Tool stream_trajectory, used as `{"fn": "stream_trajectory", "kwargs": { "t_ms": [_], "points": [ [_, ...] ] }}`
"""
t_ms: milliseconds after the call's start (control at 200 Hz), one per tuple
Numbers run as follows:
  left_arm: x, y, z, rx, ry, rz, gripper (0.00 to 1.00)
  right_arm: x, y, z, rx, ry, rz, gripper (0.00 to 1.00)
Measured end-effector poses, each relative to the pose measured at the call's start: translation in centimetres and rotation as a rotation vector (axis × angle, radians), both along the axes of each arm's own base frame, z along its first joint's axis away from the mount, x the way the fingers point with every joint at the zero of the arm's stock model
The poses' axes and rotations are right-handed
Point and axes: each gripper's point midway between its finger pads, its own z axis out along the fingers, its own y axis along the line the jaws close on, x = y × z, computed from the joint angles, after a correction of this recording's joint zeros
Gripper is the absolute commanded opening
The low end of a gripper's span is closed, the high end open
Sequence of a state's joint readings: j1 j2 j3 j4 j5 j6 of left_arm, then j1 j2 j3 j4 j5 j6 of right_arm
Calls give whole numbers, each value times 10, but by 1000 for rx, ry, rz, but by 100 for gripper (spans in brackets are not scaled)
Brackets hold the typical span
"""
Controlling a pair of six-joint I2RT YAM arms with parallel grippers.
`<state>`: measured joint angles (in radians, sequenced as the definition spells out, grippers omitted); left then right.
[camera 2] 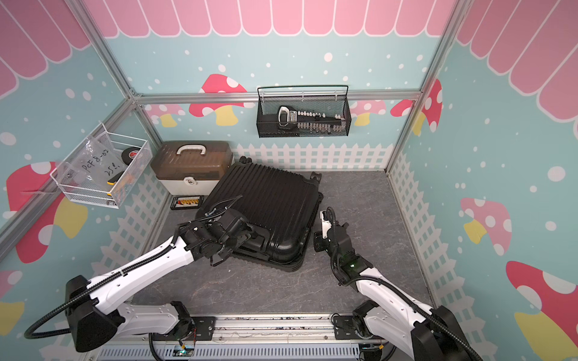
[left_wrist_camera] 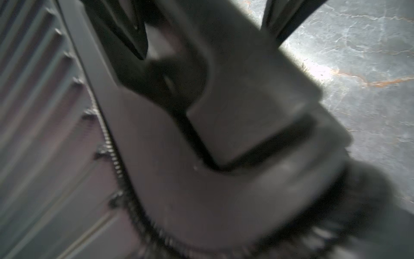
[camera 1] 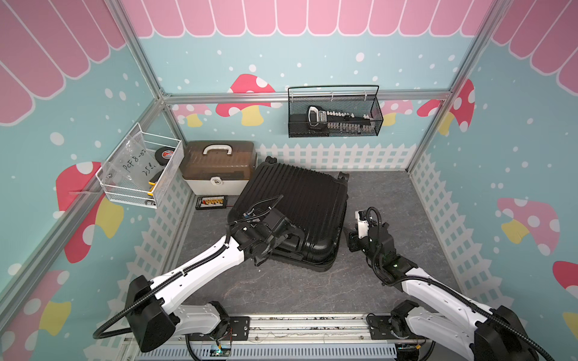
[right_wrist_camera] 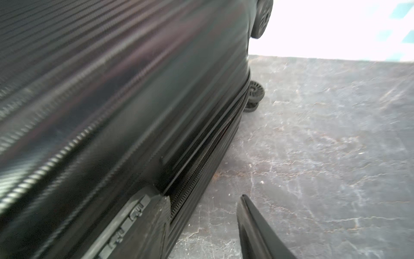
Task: Close the suitcase zippers
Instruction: Adjust the suitcase at the center of the board.
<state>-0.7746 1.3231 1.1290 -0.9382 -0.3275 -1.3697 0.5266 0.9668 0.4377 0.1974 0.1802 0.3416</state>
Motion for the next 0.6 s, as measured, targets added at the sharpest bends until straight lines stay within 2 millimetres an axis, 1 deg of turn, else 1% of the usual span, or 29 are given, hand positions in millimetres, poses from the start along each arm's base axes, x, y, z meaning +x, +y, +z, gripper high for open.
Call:
{"fn": "stream_trajectory", "kwargs": {
  "t_ms": [50, 115, 210, 296, 336, 351, 416, 451, 496, 601],
  "points": [
    [1, -2, -3, 10, 16, -4, 68, -1, -4, 7, -8, -21, -10, 51],
    [4, -6, -2, 8, 24, -6, 58, -2, -10, 16, -26, -47, -30, 51],
    [9, -8, -4, -14, 44, 44, 45, -2, -20, 33, -65, -81, -68, 51],
    [20, -3, -2, -28, 37, 100, 36, -3, -30, 52, -101, -118, -102, 52],
    [25, 1, -2, -31, 32, 121, 31, -3, -35, 60, -117, -133, -118, 52],
    [27, 3, -1, -31, 30, 130, 27, -4, -36, 63, -123, -139, -122, 52],
    [37, 12, 0, -33, 23, 165, 19, -5, -42, 74, -148, -158, -143, 53],
    [43, 17, 1, -22, 17, 164, 18, -5, -46, 77, -165, -163, -155, 53],
    [50, 22, 1, 15, 16, 104, 17, -6, -49, 80, -187, -164, -166, 53],
    [60, 20, 3, 68, 17, -49, 14, -6, -56, 80, -233, -153, -188, 54]
  ]
}}
